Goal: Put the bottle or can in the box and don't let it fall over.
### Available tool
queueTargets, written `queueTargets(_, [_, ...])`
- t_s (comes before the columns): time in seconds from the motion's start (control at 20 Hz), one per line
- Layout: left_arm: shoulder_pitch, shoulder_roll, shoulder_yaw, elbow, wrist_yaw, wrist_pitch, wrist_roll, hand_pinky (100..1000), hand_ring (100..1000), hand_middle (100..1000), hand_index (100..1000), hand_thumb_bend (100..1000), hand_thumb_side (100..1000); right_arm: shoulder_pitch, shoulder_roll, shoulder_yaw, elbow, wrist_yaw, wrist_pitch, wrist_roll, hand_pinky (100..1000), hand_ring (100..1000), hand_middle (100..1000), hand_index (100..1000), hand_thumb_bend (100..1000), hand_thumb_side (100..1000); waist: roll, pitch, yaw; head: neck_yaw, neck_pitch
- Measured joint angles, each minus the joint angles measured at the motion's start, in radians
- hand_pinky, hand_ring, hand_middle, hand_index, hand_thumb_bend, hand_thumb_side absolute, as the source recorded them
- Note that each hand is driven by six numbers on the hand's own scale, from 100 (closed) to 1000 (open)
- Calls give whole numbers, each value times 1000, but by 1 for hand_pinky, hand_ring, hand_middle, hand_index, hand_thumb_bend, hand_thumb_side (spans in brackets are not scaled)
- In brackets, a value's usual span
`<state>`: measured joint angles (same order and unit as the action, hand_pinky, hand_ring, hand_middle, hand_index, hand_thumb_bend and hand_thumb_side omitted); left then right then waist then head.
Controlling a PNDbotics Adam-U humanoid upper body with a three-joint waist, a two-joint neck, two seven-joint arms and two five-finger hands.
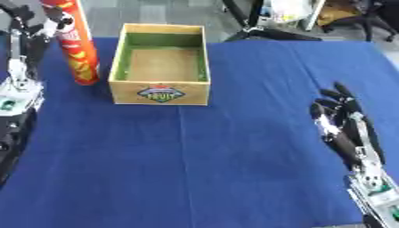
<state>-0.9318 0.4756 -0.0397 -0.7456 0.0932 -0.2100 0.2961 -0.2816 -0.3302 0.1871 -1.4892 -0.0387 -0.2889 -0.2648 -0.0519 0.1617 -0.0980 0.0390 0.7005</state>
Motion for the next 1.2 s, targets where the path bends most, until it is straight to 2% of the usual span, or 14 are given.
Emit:
queueTargets(0.35, [-15, 0, -1, 27, -34, 9, 10, 836, 852, 896, 969, 733, 622, -7, 0, 5, 0, -2, -1, 1, 833, 817, 834, 1000, 362, 502, 3, 4, -13, 20, -1])
queueTargets(0.65, [-29, 1, 0, 44, -49, 12, 36, 836, 852, 896, 969, 734, 625, -8, 0, 5, 0, -2, -1, 2, 833, 817, 834, 1000, 363, 502, 2, 14, -27, 21, -9])
queueTargets(1.2, [-44, 2, 0, 88, -86, 26, 33, 805, 823, 858, 958, 674, 599, -12, 0, 5, 0, -2, 1, 4, 833, 817, 834, 1000, 362, 504, 2, 27, -39, 21, -10])
